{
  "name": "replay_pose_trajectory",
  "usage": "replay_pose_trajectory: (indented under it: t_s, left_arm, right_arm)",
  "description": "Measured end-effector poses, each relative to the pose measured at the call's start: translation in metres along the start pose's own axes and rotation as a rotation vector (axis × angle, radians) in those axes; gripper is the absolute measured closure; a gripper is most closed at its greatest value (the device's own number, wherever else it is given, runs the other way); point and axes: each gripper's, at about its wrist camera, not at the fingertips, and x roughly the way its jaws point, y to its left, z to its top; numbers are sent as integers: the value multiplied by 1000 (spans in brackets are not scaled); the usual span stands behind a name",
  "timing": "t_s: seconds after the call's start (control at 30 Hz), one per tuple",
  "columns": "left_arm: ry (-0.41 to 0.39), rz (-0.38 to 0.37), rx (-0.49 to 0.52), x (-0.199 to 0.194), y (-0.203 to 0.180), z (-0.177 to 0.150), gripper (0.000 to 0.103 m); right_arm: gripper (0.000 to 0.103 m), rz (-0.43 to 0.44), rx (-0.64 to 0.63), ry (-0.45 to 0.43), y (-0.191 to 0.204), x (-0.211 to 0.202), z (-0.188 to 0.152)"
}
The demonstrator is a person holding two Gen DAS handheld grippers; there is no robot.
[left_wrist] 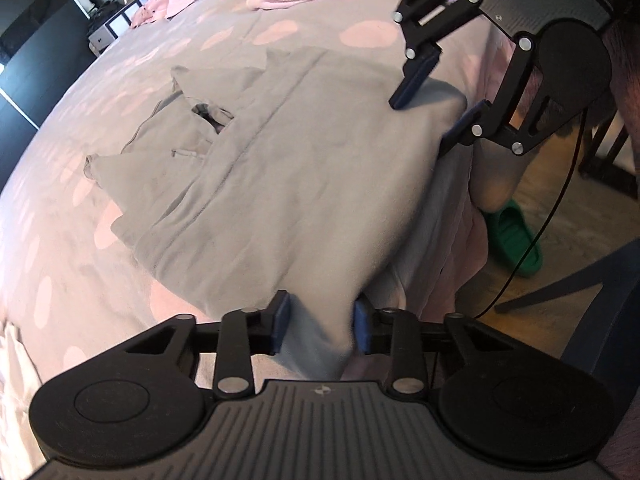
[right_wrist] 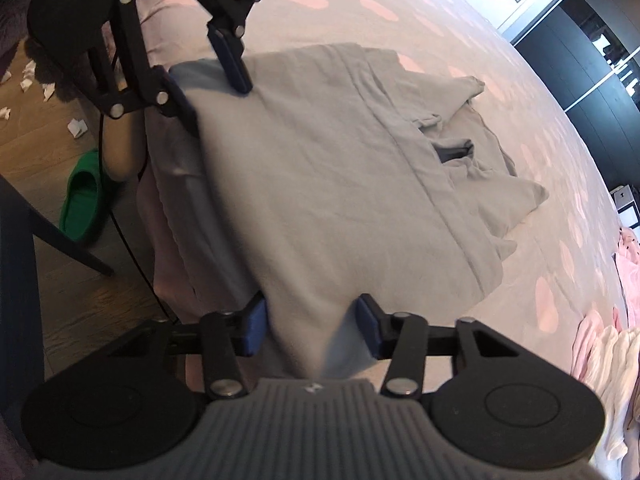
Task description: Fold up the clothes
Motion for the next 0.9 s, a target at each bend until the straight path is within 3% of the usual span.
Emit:
replay_pose_trajectory:
  t_s: [0.1,0.17,0.23,0.3,0.47,0.5,0.57,0.63,0.77,0.9]
  left_arm:
    - [-19,-9,-54,-5,6,1,76]
    - [-25,8,-46,-4,5,1,66]
    - [-15,46,21,0,-5,-1,59]
    - [-1,83,104,3,-17,-4,58]
    - [7,153,192,4,-27,-7,56]
    - [9,150,206,5,-30,-7,57]
    - [9,138,219,5,-31,-7,76]
    - [5,122,219,3,-29,-9,84]
    - [-6,43,96,-10,-6,-1,90]
    - [-10,-14,50,-29,9,6,91]
  right_arm:
    - [60,-26,3,-17,-2,-5,2]
    - [59,-51,-14,-24,0,-7,3]
    - [58,-66,-62,-11,8,-3,3]
    - [56,-81,-122,8,15,2,2]
    - [57,-106,-181,15,19,3,0]
    - [59,-103,-183,12,19,3,0]
    - [72,-97,-186,7,20,3,1]
    - [79,-98,-169,-6,17,-1,3]
    - [84,-79,-90,-37,3,-17,5]
    - [85,-57,-46,-49,-6,-34,5]
